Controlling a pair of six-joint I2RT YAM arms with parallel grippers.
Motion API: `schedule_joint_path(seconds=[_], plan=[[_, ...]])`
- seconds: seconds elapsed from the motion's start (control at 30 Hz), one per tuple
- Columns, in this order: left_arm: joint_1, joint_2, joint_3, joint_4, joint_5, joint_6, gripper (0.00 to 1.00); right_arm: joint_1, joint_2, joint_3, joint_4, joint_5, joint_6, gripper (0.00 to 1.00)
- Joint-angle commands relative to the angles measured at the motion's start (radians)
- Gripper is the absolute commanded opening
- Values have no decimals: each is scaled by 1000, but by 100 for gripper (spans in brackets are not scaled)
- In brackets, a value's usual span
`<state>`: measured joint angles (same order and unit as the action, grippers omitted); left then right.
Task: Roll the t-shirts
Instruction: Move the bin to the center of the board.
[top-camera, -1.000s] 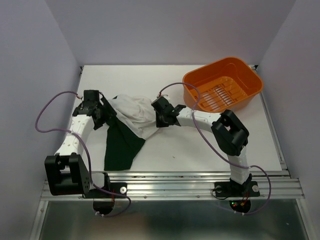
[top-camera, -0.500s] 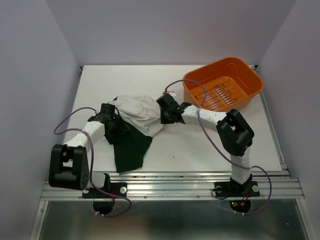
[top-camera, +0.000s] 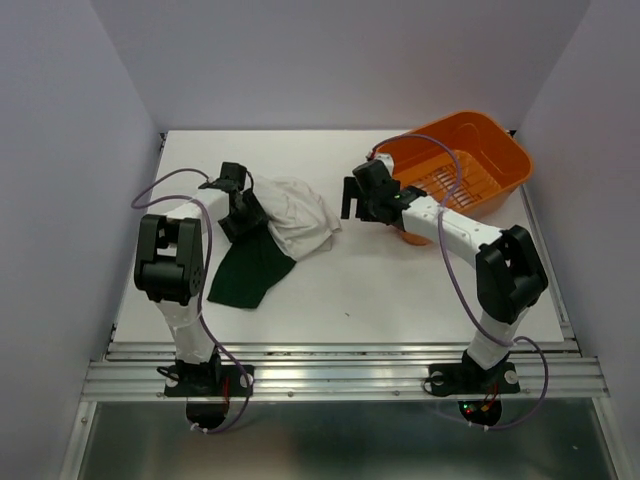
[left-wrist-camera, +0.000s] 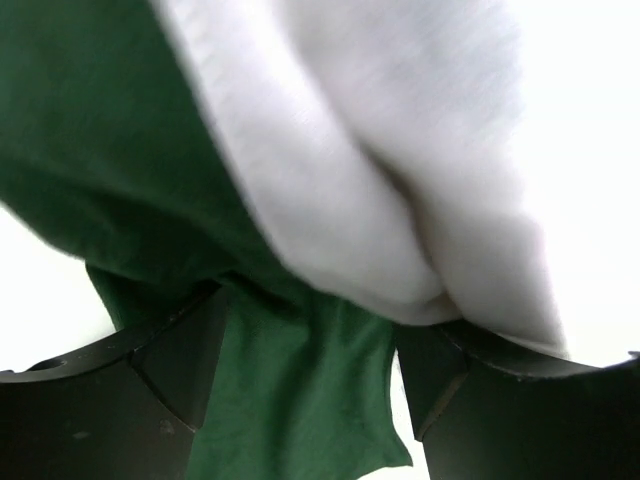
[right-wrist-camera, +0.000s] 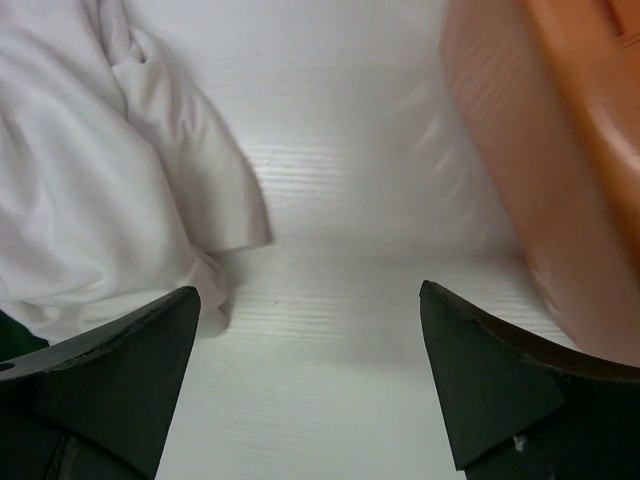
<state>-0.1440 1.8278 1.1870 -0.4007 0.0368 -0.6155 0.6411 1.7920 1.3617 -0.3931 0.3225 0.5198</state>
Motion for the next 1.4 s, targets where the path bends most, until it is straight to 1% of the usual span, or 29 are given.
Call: schedule_joint_path(seconds=[0.0,0.1,0.2,0.23,0.33,0.47,0.57,0.6,0.73,0.8,0.83,0.9,0.97,1.0,1.03,1.2,1.3,1.37], plan=[[0,100,115,0,-64,52,76,-49,-14,42,-42,62,-76,96],[0,136,184,-27,-60,69,76,-95,6,69,-47,64,-106,97],[0,143,207,-38,-61,79,76,-138,35,99,-46,63,-118,97],[0,145,215,-44,-63,85,76,-165,62,126,-46,53,-122,97],[0,131,220,-58,-63,95,76,-196,112,183,-46,43,-139,97],[-2,71,201,-75,-72,115,77,-219,223,316,-46,33,-179,97],[-2,16,181,-85,-75,125,78,-230,279,388,-56,24,-191,97],[-2,-1,177,-89,-80,128,78,-230,312,437,-64,21,-196,97],[-2,-79,131,-121,-95,134,79,-230,342,510,-99,-43,-202,97],[-2,-136,106,-135,-115,137,80,-230,320,491,-96,-91,-196,97],[-2,-180,76,-148,-126,135,81,-230,288,456,-86,-136,-193,97],[-2,-225,34,-165,-166,123,81,-230,248,406,-67,-172,-170,97],[-2,-294,-41,-185,-184,94,81,-221,192,317,-36,-220,-150,97],[-2,-318,-67,-193,-190,79,81,-221,175,291,-30,-227,-144,97],[-2,-367,-125,-205,-199,41,82,-210,161,249,-23,-240,-139,97],[10,-487,-268,-228,-213,-76,83,-179,98,159,-6,-272,-106,99],[12,-513,-334,-218,-180,-130,90,-170,84,126,7,-283,-93,100],[12,-509,-381,-182,-147,-144,95,-161,78,113,7,-292,-89,100]])
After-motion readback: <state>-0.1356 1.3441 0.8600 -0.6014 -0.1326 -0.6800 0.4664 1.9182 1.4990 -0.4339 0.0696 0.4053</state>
